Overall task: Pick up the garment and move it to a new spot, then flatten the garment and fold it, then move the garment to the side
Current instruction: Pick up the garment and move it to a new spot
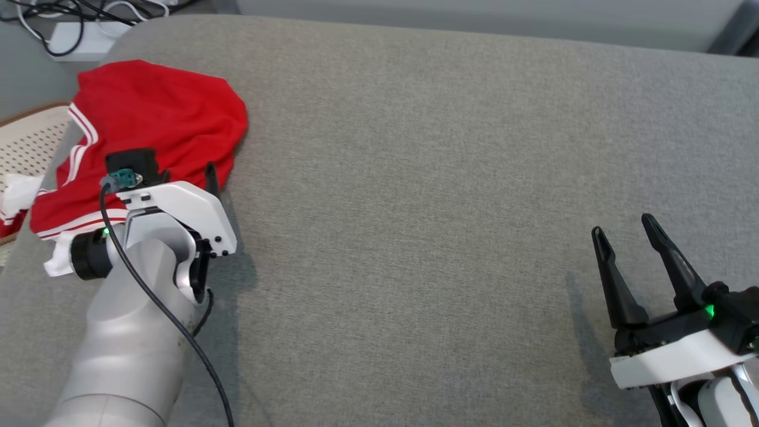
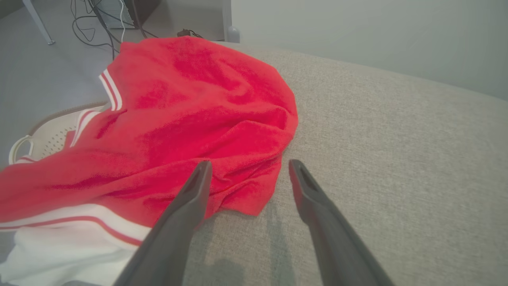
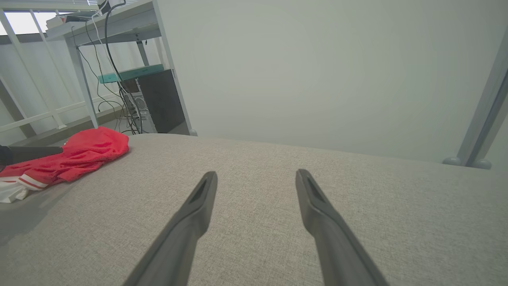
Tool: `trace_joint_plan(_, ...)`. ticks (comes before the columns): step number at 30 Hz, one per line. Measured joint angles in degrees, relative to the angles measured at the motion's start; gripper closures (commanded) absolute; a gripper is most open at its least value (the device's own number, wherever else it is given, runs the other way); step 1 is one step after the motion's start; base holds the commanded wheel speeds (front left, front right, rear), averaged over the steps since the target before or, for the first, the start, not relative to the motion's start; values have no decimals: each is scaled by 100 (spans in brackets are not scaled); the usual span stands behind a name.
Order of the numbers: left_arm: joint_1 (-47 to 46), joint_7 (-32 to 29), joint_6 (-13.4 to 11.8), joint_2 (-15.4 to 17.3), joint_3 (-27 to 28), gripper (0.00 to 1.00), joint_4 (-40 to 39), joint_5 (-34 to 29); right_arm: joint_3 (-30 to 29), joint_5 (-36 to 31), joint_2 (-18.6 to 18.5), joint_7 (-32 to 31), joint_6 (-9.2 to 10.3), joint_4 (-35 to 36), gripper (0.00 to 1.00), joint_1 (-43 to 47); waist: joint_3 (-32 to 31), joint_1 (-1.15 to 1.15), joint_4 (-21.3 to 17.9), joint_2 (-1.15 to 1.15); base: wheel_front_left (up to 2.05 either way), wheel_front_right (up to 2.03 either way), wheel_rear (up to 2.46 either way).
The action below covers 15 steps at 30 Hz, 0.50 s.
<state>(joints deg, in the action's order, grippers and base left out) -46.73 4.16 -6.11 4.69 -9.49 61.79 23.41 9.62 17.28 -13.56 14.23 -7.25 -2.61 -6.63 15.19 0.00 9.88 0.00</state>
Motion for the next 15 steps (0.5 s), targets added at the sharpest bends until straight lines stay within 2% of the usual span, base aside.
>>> trace_joint_plan(15,-695,-178,-55,398,-114,0,978,-79,18,93,-175,0,0,178,0,-407,711,0,-486,0,0,0,0)
